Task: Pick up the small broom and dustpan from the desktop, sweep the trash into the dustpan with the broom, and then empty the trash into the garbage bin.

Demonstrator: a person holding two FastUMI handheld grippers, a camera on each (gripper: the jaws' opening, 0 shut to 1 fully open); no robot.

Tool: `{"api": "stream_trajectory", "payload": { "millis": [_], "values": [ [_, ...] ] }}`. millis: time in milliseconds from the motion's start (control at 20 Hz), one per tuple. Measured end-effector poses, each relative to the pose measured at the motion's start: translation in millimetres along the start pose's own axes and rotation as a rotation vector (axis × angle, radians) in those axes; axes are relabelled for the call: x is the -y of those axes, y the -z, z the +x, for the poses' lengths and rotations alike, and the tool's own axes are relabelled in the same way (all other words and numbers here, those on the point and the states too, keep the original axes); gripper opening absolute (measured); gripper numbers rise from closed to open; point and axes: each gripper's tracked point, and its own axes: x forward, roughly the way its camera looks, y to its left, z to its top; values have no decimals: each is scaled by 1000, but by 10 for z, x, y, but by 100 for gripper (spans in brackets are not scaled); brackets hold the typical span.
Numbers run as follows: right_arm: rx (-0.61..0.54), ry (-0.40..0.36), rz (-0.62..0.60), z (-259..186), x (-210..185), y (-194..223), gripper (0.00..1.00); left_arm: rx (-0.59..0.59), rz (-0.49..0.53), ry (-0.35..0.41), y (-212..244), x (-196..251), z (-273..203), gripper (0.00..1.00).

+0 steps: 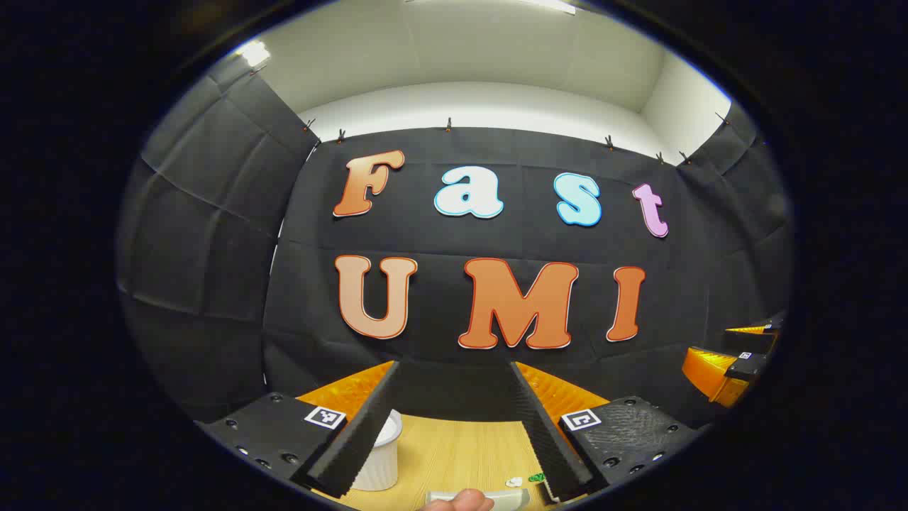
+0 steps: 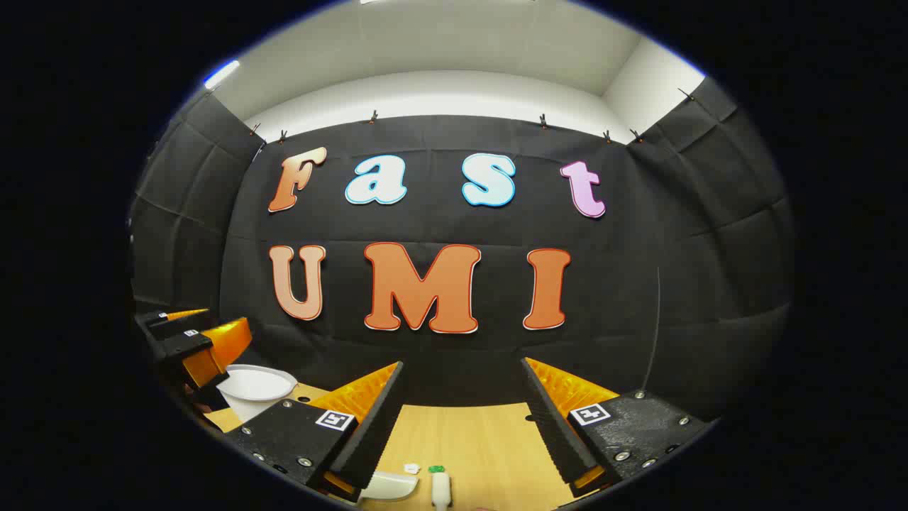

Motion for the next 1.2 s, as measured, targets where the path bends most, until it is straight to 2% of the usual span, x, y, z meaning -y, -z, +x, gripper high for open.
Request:
{"api": "stream_trajectory", "payload": {
  "millis": [50, 200, 300, 400, 600, 700, 950, 1200],
  "values": [
    [-9, 5, -2, 22, 36, 62, 94, -19, -15, -4, 66, 34, 18, 94],
    [-79, -11, 6, 51, 42, 405, 95, -82, -84, -34, 313, 176, 39, 94],
    [-106, -15, 4, 59, 52, 532, 95, -100, -56, -50, 418, 224, 37, 95],
    [-117, -23, 17, 64, 36, 581, 95, -92, -1, -27, 461, 341, 26, 95],
    [-134, -34, 36, 89, -13, 677, 95, -84, 39, 28, 534, 428, 15, 94],
    [-139, -31, 43, 63, -40, 724, 95, -99, 56, 45, 652, 373, -20, 94],
    [-137, 45, -15, 96, -152, 727, 94, -114, 60, 76, 788, 89, 107, 95],
    [-172, 26, 7, 126, -381, 834, 95, -133, 73, 79, 876, -178, 148, 95]
  ]
}}
